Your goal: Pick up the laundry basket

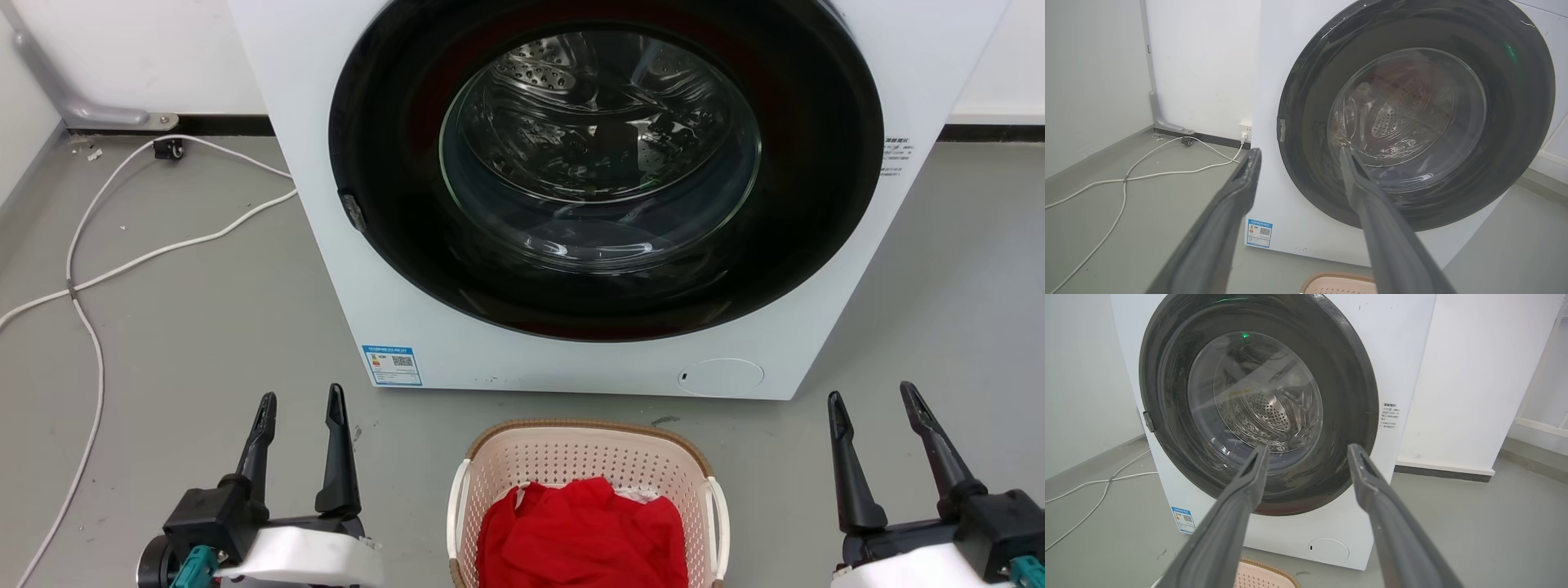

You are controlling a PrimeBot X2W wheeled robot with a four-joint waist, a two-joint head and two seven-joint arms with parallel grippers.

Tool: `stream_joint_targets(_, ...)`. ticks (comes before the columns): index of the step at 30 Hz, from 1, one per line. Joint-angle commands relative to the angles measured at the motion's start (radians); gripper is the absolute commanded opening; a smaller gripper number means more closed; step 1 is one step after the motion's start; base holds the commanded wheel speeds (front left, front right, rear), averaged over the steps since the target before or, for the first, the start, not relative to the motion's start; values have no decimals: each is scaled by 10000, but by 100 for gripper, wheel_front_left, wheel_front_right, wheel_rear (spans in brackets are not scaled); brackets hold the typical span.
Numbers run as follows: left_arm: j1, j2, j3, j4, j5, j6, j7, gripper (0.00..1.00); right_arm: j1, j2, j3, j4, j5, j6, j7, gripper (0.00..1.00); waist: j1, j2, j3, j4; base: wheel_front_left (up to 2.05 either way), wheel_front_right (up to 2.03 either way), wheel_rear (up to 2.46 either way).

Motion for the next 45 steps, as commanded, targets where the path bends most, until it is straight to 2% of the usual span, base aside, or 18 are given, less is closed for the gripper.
stream_joint_targets(1, 68, 27, 13, -95, 225, 44, -85, 100, 106, -46, 1, -111, -251, -3, -93, 100, 0, 0, 6, -2, 0, 0, 0)
stream_joint_targets(20, 284, 30, -6, -195, 1647, 223, -432, 100, 353, -53, -264, -165, -1417, -3, -433, 100, 0, 0, 44, 18, 0, 0, 0)
stream_joint_targets(32, 314, 29, -20, -138, 1602, 199, -426, 100, 337, -50, -270, 62, -882, -3, -424, 100, 0, 0, 41, -2, 0, 0, 0)
stream_joint_targets(45, 305, 29, -20, -105, 1713, 258, -415, 100, 341, -50, -276, 161, -847, -3, -424, 100, 0, 0, 41, 21, 0, 0, 0)
